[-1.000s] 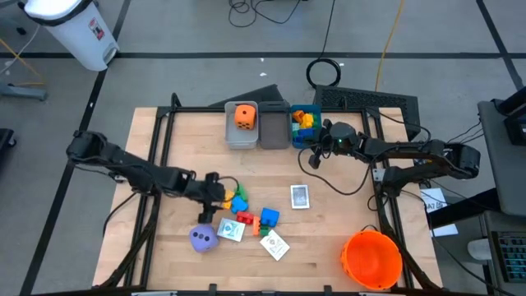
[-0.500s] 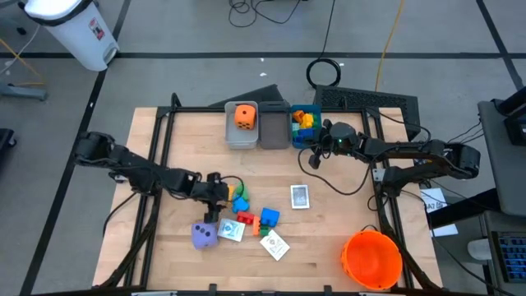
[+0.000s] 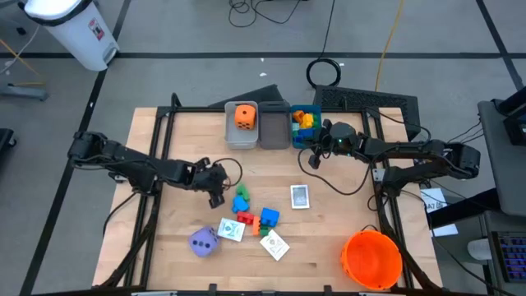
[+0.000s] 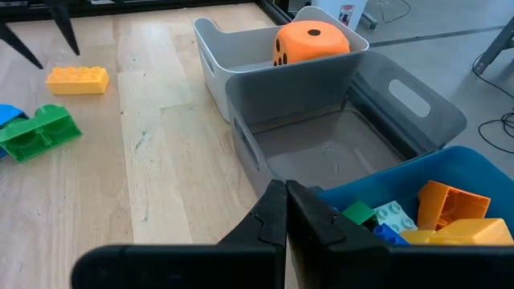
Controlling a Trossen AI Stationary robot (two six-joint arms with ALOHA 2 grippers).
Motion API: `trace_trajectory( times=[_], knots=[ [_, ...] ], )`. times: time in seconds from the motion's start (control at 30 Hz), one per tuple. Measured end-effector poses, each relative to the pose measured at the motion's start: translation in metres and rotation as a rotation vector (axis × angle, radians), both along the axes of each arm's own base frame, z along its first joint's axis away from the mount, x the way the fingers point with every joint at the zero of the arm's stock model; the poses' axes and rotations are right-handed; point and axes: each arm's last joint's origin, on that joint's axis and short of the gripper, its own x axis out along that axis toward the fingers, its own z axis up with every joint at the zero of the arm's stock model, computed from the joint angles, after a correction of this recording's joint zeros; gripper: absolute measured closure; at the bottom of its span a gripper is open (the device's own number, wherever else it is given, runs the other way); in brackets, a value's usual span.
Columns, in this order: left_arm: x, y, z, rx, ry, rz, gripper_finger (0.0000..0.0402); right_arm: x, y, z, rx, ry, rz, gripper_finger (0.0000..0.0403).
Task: Pick & Place Toys
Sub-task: Put the yellow game piece into the blue bin
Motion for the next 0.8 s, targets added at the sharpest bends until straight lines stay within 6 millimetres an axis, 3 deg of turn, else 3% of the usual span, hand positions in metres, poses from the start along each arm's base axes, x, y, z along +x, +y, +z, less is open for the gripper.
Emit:
trace_trajectory(
  times=[0.13,0.3,0.8],
  knots=[
    [-0.002,0.003,-0.003,-0.115,-0.018,0.233,0.0204,0.000,0.000,0.000,0.000,0.000,0.000,0.0403],
    [-0.005,0.007,-0.008,-0.165,0.008,0.378,0.0204,0.000,0.000,0.000,0.000,0.000,0.000,0.0403],
    [0.005,0.005,-0.035,-0.217,0.082,0.427,0.0146,0.000,0.000,0.000,0.001,0.000,0.000,0.0403]
  ],
)
